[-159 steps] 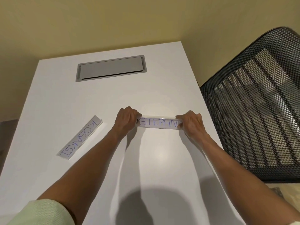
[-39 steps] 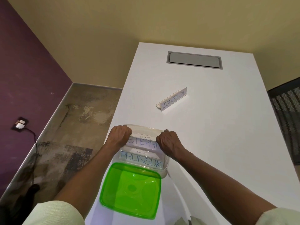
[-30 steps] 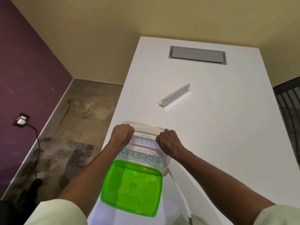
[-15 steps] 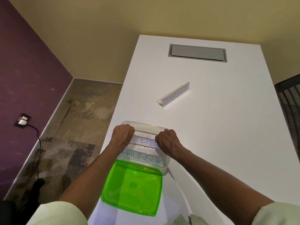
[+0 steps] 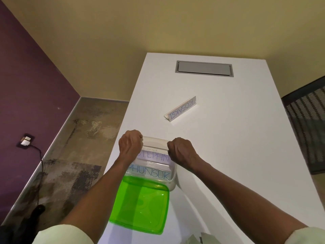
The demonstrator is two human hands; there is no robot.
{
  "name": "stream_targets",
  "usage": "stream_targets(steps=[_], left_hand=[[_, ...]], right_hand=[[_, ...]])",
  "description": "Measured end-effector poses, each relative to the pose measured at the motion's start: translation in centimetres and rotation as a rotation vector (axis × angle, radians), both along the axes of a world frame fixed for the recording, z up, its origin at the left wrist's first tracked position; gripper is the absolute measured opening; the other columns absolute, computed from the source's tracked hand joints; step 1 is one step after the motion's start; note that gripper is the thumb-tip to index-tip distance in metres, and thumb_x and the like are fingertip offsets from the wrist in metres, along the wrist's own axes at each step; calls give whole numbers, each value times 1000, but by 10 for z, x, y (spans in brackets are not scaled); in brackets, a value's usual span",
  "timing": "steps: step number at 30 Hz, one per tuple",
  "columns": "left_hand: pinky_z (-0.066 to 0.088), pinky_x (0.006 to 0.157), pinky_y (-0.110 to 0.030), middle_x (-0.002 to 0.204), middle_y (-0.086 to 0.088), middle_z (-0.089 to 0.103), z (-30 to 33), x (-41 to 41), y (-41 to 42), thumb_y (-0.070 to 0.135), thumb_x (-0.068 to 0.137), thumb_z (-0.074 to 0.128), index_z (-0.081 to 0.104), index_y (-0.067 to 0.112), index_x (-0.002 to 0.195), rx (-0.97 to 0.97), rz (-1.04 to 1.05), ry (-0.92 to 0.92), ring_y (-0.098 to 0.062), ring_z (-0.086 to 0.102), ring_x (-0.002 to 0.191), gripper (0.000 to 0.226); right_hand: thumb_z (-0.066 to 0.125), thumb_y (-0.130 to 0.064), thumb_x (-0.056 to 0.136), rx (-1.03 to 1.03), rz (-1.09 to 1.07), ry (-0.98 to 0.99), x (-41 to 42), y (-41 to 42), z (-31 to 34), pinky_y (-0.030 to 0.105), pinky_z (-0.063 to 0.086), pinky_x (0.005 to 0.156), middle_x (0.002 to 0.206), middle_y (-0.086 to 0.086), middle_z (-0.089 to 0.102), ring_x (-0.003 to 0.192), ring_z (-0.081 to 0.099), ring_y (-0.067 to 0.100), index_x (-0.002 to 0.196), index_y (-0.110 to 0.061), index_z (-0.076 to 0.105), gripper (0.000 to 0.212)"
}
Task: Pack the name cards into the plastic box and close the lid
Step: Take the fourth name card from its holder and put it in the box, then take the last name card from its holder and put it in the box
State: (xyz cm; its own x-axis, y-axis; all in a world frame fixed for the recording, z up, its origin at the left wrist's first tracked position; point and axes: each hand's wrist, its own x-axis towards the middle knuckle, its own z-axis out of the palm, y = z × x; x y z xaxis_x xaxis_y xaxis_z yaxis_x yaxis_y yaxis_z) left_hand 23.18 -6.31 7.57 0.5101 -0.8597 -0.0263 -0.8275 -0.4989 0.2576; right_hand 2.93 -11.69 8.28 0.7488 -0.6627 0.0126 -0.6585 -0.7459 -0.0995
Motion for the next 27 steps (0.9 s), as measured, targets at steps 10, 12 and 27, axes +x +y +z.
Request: stream_targets(steps=[10,12,27], left_hand=[[55,66,-34,80,-4,72,37,-48,-12,17,85,62,76,13,80,-137,204,360,-26,67,78,16],[60,67,-36,82,-6,74,39,-57,-14,16,85,62,76,11,80,-161,204,408,-27,68,76,16],[50,55,-19,75,-10,72,38,-111,-71,9,84,64,75,3,81,-316,367,661,-24,68,65,12]], right_hand=[[70,-3,53,-8,-148,-140,-61,-14,7,22,3,45,50,0,18,46,19,25,57,-17,21,50],[69,-3,52,-18,-176,-152,-73,-17,8,22,8,45,50,0,17,47,19,24,58,-17,22,50],[44,-22,87,55,-304,-30,-153,-83,-9,36,46,74,92,5,63,90,56,28,97,-11,58,20]])
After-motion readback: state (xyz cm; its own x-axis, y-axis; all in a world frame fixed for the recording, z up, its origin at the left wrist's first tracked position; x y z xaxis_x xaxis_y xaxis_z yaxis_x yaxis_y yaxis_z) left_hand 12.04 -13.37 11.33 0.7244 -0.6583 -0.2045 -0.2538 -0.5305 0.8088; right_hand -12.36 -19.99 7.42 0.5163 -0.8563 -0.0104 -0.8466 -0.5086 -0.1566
